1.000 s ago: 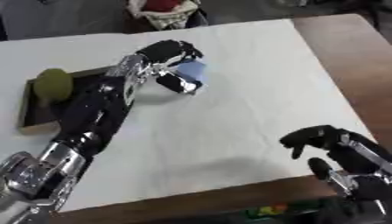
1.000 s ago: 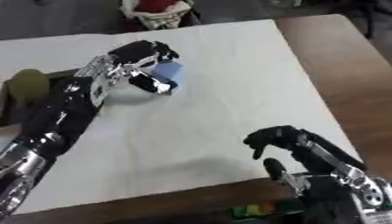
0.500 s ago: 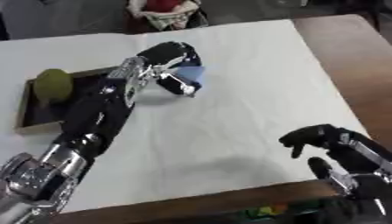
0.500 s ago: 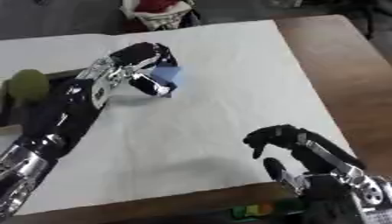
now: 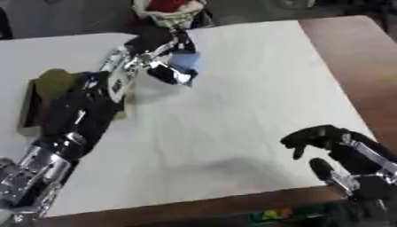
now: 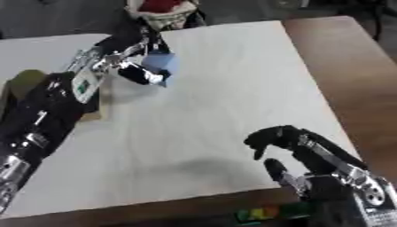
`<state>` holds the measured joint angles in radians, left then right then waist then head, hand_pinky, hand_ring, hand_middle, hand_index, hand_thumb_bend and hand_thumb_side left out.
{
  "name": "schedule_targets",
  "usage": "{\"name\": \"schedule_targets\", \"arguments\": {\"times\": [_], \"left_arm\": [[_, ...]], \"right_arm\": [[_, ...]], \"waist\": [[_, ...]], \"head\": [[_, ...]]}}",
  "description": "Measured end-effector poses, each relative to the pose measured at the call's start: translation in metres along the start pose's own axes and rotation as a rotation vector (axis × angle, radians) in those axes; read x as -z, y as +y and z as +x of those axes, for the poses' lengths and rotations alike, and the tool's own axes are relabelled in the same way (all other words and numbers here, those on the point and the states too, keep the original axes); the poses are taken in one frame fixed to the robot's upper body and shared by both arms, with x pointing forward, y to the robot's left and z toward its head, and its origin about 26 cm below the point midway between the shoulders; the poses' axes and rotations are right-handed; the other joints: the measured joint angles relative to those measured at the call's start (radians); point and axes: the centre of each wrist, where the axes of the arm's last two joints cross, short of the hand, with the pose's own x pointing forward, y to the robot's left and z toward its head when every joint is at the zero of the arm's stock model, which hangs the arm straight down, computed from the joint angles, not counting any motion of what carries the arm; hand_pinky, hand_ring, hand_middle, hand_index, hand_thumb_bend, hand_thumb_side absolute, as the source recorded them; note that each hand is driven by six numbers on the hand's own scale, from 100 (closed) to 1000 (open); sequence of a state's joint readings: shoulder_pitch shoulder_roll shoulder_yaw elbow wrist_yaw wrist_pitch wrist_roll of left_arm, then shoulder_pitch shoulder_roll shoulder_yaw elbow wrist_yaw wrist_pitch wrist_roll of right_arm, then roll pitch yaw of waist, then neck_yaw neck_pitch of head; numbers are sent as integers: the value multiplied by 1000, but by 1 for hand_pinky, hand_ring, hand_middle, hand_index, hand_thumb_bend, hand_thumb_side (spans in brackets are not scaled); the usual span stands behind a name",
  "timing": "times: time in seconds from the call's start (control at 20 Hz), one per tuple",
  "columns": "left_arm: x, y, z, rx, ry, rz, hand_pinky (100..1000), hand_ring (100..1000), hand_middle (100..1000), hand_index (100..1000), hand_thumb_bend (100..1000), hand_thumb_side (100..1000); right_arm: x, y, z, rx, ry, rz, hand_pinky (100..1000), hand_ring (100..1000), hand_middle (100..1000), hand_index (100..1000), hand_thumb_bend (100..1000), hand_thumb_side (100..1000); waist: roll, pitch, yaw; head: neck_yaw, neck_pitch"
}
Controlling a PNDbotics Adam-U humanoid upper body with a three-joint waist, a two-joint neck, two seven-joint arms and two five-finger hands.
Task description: Pick up objects on the table and place them in the box.
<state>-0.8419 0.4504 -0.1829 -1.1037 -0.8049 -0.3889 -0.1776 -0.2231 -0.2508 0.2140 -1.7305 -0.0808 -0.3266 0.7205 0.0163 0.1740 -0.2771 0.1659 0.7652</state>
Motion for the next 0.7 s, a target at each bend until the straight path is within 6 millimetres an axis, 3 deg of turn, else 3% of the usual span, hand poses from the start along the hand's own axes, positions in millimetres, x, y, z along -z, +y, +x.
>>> {"name": "schedule_targets", "arguments": {"times": [0.3, 0.7], "left_arm": [[-56, 19, -16, 11, 113, 43, 481, 472, 520, 712, 121, 139], [-98, -6, -33, 17, 265, -16, 547, 515, 564, 740, 148, 154]], "right_arm": [[-3, -1, -1, -2, 6, -12, 780, 803, 544, 823, 100, 470], [-5, -2, -2, -7, 15, -20, 780, 803, 544, 822, 100, 470]], "waist": [[1, 1, 29], [0, -2, 34]], "head": [[-17, 0], [-23, 0]]}}
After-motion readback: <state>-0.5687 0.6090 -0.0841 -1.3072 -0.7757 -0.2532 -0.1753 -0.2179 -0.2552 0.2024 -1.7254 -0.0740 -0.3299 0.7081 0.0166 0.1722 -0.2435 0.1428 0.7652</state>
